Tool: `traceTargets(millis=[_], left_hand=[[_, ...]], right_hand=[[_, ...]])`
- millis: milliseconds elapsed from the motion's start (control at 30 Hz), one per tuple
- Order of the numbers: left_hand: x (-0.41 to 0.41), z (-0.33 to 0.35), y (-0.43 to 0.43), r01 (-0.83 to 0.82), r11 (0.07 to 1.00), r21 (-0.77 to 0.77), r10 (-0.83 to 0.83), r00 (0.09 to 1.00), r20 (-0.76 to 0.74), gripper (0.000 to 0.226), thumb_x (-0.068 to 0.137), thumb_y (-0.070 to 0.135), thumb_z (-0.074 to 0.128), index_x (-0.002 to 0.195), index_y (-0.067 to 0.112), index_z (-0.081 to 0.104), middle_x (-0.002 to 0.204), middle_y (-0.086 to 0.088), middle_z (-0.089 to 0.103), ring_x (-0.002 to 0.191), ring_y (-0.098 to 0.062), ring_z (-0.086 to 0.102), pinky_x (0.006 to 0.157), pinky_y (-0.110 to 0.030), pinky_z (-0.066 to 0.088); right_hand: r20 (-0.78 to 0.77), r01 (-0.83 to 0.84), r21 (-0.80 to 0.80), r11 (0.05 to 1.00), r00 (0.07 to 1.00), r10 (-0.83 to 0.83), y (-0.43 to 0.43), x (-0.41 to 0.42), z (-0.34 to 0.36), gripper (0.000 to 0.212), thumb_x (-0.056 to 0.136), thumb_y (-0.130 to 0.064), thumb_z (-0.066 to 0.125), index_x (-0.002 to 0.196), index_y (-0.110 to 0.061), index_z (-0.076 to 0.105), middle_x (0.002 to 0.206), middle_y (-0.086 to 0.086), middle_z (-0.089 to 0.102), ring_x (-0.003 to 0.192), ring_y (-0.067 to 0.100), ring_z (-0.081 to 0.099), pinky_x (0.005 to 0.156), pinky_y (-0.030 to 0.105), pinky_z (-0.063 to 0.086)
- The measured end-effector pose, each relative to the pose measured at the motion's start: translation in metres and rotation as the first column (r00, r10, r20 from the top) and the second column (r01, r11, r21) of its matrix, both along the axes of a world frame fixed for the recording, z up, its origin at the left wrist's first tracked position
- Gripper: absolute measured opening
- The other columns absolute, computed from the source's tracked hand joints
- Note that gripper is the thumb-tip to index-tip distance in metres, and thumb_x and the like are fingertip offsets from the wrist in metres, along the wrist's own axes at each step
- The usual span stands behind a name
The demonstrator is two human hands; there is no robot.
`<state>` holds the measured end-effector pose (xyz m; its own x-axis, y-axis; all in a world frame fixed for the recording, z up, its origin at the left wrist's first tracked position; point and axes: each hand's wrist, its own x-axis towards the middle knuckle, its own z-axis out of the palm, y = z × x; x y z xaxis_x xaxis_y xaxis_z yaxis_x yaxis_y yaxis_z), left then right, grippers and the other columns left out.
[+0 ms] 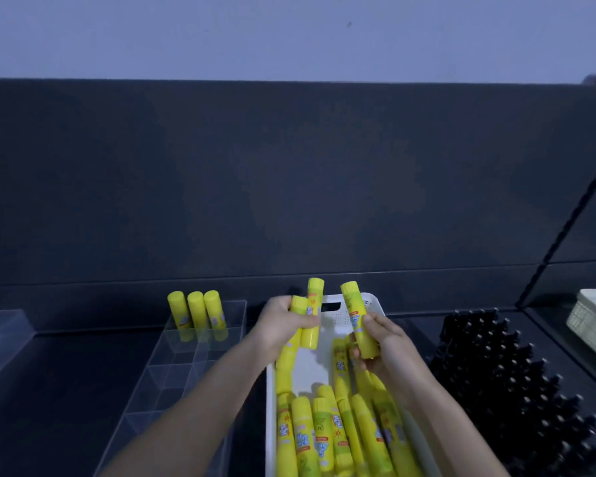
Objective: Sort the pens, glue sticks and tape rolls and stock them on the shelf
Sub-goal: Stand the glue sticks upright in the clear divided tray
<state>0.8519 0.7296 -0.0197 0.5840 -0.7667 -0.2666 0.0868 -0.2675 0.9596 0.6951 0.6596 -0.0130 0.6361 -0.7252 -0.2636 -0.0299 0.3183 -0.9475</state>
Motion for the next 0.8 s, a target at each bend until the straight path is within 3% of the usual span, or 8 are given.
traceTargets(millis=[167,267,333,400,500,567,700,800], left_hand=[[0.025,0.033,0.055,-0.06,0.972,-0.228,0.06,0.998,-0.007,0.01,0.081,-0.003,0.064,0.082,0.007,0.061,0.078,-0.011,0.062,0.075,-0.025,0.06,0.076,-0.036,0.051],[0.045,0.042,0.091,-0.123,0.942,-0.313,0.121,0.992,-0.027,0.014,0.083,0.001,0.064,0.092,0.011,0.062,0.09,-0.013,0.065,0.08,-0.027,0.061,0.074,-0.04,0.05],[0.061,0.044,0.116,-0.15,0.935,-0.322,0.163,0.987,0.013,0.02,0.08,0.003,0.068,0.096,0.015,0.062,0.087,-0.015,0.066,0.072,-0.031,0.062,0.064,-0.04,0.05],[0.077,0.042,0.139,-0.187,0.928,-0.323,0.215,0.975,0.053,0.022,0.08,0.002,0.068,0.095,0.017,0.062,0.078,-0.008,0.068,0.064,-0.024,0.064,0.056,-0.032,0.051],[0.095,0.035,0.165,-0.239,0.933,-0.271,0.283,0.949,0.138,0.028,0.083,0.002,0.065,0.092,0.028,0.061,0.082,0.003,0.068,0.075,-0.011,0.064,0.061,-0.019,0.05],[0.104,0.029,0.175,-0.237,0.944,-0.23,0.279,0.944,0.175,0.029,0.083,0.004,0.065,0.091,0.031,0.059,0.086,0.006,0.067,0.077,-0.006,0.062,0.061,-0.015,0.046],[0.115,0.018,0.182,-0.211,0.962,-0.174,0.249,0.938,0.24,0.027,0.083,0.005,0.065,0.088,0.029,0.057,0.084,0.006,0.064,0.078,-0.007,0.059,0.063,-0.017,0.043],[0.121,0.012,0.186,-0.185,0.972,-0.148,0.22,0.936,0.276,0.016,0.083,0.005,0.066,0.084,0.018,0.058,0.075,0.006,0.062,0.068,-0.004,0.057,0.055,-0.01,0.043]], right_hand=[[-0.125,-0.071,-0.226,0.971,0.991,0.043,0.021,0.031,0.013,0.009,0.091,-0.009,0.053,0.093,-0.007,0.062,0.075,0.007,0.053,0.057,0.016,0.046,0.052,0.025,0.036],[-0.167,-0.109,-0.334,0.936,0.984,0.055,0.034,0.065,0.018,0.004,0.085,-0.006,0.061,0.082,-0.009,0.059,0.072,0.005,0.054,0.058,0.015,0.047,0.052,0.025,0.037],[-0.204,-0.114,-0.403,0.908,0.978,0.033,0.038,0.091,0.018,0.007,0.083,-0.005,0.062,0.084,-0.011,0.059,0.07,0.002,0.054,0.062,0.018,0.049,0.057,0.029,0.039],[-0.271,-0.139,-0.525,0.84,0.963,-0.01,0.04,0.115,0.016,0.015,0.083,-0.006,0.061,0.098,-0.007,0.061,0.078,0.003,0.057,0.072,0.021,0.051,0.066,0.03,0.039],[-0.451,-0.286,-0.71,0.643,0.887,-0.104,0.043,0.145,0.013,0.033,0.083,-0.002,0.054,0.115,-0.007,0.059,0.107,0.011,0.06,0.1,0.026,0.055,0.077,0.023,0.037],[-0.53,-0.382,-0.74,0.553,0.838,-0.131,0.047,0.16,0.011,0.039,0.082,0.0,0.051,0.121,-0.006,0.054,0.119,0.015,0.057,0.113,0.03,0.052,0.085,0.025,0.037],[-0.587,-0.458,-0.733,0.503,0.799,-0.127,0.059,0.182,0.001,0.041,0.081,0.004,0.048,0.121,-0.004,0.046,0.116,0.017,0.058,0.11,0.032,0.053,0.083,0.029,0.042],[-0.616,-0.488,-0.71,0.508,0.78,-0.111,0.066,0.191,-0.008,0.039,0.082,0.003,0.046,0.121,-0.003,0.045,0.112,0.018,0.061,0.104,0.034,0.057,0.081,0.034,0.046]])
